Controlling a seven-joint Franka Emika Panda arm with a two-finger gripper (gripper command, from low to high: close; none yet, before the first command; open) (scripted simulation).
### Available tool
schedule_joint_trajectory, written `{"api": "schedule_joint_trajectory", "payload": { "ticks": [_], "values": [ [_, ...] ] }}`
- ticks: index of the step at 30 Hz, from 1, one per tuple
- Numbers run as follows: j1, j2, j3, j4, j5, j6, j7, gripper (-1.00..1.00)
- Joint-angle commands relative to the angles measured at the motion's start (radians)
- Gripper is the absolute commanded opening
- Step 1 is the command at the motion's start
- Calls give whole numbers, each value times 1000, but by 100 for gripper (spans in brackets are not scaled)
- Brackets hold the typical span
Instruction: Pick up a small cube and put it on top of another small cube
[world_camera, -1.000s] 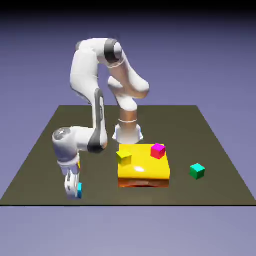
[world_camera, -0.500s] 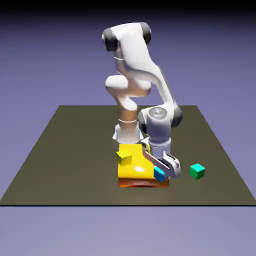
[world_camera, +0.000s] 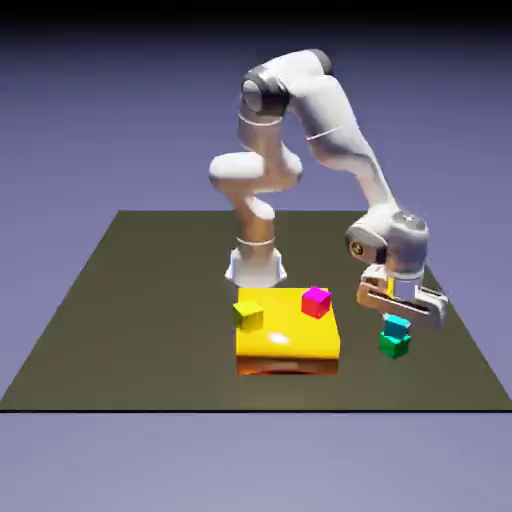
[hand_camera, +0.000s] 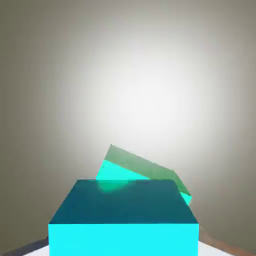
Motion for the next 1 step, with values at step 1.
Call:
{"api": "schedule_joint_trajectory", "payload": {
  "ticks": [1],
  "values": [
    [-27, -36, 32, -2, 35, -30, -24, 100]
  ]
}}
